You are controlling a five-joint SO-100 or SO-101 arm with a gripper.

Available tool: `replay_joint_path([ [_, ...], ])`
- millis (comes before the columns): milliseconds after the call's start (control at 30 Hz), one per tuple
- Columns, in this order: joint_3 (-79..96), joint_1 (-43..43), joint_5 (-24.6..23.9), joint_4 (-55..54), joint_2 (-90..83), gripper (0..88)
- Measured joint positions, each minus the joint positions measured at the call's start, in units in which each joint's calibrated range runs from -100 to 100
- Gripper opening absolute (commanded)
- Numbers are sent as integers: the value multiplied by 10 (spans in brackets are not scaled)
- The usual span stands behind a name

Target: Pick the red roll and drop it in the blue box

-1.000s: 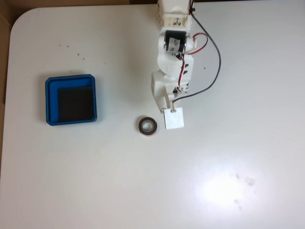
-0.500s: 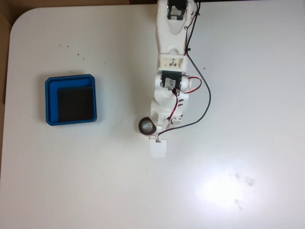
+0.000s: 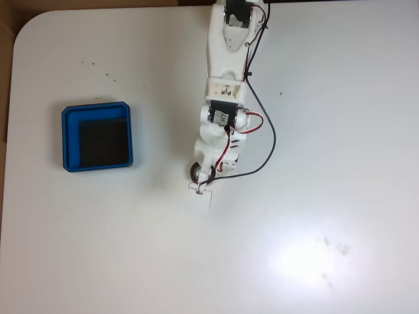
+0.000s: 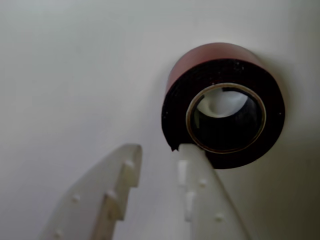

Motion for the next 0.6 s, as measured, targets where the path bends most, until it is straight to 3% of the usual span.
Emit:
replay_joint_path([
  [167,0,6,0,5,4,181],
  [600,-21,16,0,4,50,187],
])
